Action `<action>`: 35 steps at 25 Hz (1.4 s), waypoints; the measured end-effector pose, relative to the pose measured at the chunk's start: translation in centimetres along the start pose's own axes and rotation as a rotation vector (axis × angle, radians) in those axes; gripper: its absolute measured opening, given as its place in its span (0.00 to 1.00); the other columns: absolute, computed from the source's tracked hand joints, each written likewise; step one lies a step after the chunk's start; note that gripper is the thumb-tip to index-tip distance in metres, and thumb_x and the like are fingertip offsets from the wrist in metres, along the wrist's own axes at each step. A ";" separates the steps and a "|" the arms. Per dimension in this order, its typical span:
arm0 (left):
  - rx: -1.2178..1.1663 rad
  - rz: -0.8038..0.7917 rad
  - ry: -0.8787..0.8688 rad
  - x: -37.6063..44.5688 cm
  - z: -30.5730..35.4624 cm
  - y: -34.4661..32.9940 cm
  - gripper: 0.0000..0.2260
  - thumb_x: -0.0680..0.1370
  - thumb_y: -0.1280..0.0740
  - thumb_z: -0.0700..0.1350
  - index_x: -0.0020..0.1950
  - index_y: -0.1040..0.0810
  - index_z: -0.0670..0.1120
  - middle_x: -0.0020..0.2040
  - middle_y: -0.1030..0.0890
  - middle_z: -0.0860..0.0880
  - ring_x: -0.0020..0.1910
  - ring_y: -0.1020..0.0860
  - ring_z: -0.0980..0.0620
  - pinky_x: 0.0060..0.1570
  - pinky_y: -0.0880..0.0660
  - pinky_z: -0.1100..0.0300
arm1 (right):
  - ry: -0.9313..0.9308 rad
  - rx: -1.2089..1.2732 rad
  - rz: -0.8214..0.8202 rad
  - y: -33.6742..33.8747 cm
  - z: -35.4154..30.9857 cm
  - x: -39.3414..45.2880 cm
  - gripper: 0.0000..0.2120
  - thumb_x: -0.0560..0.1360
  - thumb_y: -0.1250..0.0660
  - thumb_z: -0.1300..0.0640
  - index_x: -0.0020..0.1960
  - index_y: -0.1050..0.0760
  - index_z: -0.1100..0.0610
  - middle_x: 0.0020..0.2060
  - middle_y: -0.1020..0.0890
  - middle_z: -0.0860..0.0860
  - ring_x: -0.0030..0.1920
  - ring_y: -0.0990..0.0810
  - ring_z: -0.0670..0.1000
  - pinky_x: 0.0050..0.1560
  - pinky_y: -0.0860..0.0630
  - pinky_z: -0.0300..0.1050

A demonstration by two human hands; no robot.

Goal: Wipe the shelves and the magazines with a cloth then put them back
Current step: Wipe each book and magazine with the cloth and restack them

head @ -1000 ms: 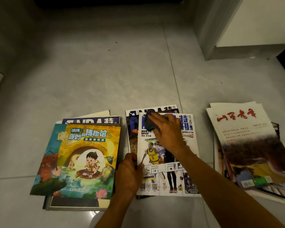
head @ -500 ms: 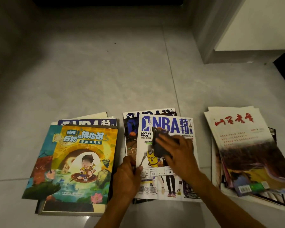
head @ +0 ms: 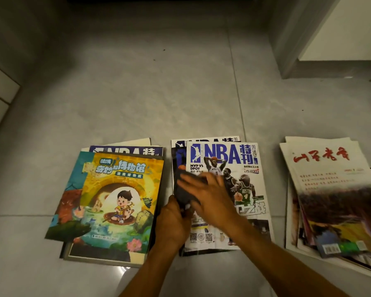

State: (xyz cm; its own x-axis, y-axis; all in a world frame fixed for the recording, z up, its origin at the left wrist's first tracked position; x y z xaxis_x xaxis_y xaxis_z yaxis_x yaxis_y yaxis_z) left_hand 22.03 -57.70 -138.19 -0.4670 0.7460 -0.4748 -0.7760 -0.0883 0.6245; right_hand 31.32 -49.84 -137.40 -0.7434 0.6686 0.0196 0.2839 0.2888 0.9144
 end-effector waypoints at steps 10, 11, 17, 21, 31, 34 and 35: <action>0.022 -0.010 0.010 -0.5 0.3 0.1 0.08 0.78 0.34 0.46 0.54 0.29 0.49 0.48 0.22 0.53 0.46 0.23 0.54 0.36 0.32 0.70 | -0.180 -0.037 0.012 1.4 1.1 -2.3 0.28 0.74 0.33 0.51 0.73 0.36 0.46 0.70 0.30 0.49 0.64 0.35 0.51 0.59 0.43 0.40; 0.024 -0.005 0.003 -0.4 0.3 0.1 0.07 0.78 0.34 0.44 0.54 0.29 0.49 0.49 0.21 0.52 0.47 0.22 0.52 0.37 0.31 0.69 | -0.082 -0.042 -0.032 0.7 -0.2 -4.7 0.32 0.72 0.31 0.50 0.73 0.38 0.45 0.72 0.31 0.48 0.65 0.35 0.53 0.63 0.36 0.47; 0.028 -0.006 0.013 -0.6 0.1 -0.2 0.08 0.78 0.34 0.48 0.51 0.32 0.49 0.49 0.25 0.53 0.45 0.26 0.55 0.32 0.35 0.74 | -0.351 -0.133 0.063 2.8 10.4 -0.6 0.35 0.74 0.30 0.53 0.76 0.43 0.46 0.73 0.35 0.50 0.68 0.35 0.59 0.65 0.39 0.58; 0.010 -0.027 0.033 -0.7 0.4 -0.3 0.08 0.78 0.34 0.47 0.51 0.33 0.49 0.49 0.24 0.52 0.44 0.26 0.55 0.31 0.34 0.72 | -0.482 -0.134 -0.012 4.3 14.1 2.1 0.33 0.78 0.38 0.48 0.78 0.50 0.47 0.76 0.43 0.49 0.71 0.39 0.58 0.67 0.41 0.60; 0.002 -0.012 -0.003 -0.1 -0.3 -0.6 0.08 0.77 0.33 0.47 0.49 0.32 0.49 0.47 0.25 0.53 0.46 0.24 0.52 0.39 0.26 0.63 | -0.379 -0.225 0.064 1.1 7.3 -8.1 0.35 0.71 0.40 0.43 0.76 0.43 0.52 0.74 0.38 0.53 0.70 0.35 0.61 0.65 0.36 0.66; -0.023 -0.035 0.015 0.1 -0.4 -0.7 0.09 0.77 0.32 0.46 0.50 0.32 0.49 0.48 0.24 0.52 0.47 0.24 0.51 0.42 0.25 0.60 | -0.613 -0.147 0.038 3.2 12.6 -1.5 0.33 0.77 0.43 0.45 0.78 0.51 0.51 0.77 0.46 0.54 0.74 0.45 0.62 0.71 0.47 0.67; -0.027 -0.042 0.023 0.0 -0.3 -0.7 0.09 0.77 0.32 0.46 0.50 0.32 0.49 0.48 0.24 0.52 0.47 0.24 0.52 0.42 0.26 0.62 | -0.667 -0.124 0.041 3.3 12.9 -0.4 0.33 0.78 0.43 0.45 0.78 0.53 0.51 0.77 0.47 0.54 0.75 0.47 0.62 0.73 0.50 0.66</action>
State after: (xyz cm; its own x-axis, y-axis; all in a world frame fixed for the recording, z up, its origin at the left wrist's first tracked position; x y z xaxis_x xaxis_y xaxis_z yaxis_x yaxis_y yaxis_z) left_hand 22.45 -57.82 -138.84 -0.4431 0.7342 -0.5144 -0.8061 -0.0753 0.5869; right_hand 40.35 -40.27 -139.63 -0.1896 0.9683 -0.1626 0.2028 0.2006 0.9584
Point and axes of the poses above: each hand's wrist, its own x-axis towards the middle knuckle, its own y-axis out of the back of the hand, z = x × y, the point moved 5 cm from there along x, towards the middle knuckle
